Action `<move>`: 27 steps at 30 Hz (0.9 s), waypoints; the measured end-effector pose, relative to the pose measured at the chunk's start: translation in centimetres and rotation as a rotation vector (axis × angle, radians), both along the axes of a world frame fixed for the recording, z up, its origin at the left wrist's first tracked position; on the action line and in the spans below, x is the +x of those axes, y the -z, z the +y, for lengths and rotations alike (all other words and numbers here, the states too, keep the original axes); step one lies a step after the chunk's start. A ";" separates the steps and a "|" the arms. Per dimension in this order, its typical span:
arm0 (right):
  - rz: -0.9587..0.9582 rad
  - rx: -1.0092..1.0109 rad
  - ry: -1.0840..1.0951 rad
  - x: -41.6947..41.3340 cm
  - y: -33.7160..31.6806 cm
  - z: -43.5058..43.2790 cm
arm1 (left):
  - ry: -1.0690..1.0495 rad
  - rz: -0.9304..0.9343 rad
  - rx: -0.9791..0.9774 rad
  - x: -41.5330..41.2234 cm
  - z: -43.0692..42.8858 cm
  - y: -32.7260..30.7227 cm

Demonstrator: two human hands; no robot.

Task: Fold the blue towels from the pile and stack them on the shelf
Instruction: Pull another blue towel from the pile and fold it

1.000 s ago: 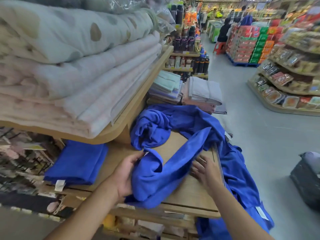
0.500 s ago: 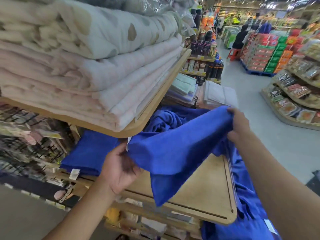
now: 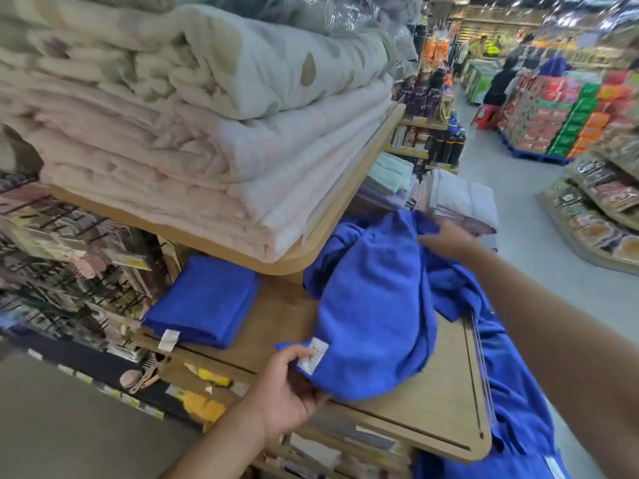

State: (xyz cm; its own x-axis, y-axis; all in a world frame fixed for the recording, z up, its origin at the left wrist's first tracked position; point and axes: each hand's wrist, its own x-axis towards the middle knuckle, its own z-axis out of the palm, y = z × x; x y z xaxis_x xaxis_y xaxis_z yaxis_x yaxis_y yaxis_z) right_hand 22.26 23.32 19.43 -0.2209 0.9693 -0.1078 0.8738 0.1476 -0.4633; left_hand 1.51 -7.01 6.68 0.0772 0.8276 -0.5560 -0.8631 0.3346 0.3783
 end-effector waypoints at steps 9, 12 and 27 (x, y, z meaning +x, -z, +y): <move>0.208 -0.062 -0.598 -2.0 9.7 -22.9 | 0.142 -0.019 -0.010 3.1 -0.1 1.3; 0.167 0.127 -0.526 -2.0 11.1 -24.8 | 0.254 -0.007 0.067 3.6 -0.5 0.9; 0.446 0.045 -0.494 2.3 9.0 -25.9 | 0.276 0.592 -0.138 2.0 11.2 0.3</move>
State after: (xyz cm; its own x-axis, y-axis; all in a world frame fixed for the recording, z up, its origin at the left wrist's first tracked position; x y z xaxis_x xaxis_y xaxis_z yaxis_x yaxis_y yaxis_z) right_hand 24.55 -2.63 10.43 -0.6539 0.7443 0.1355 0.4243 0.5091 -0.7488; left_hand 3.53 4.15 6.40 -0.0748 0.7395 -0.6689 -0.3985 0.5928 0.6999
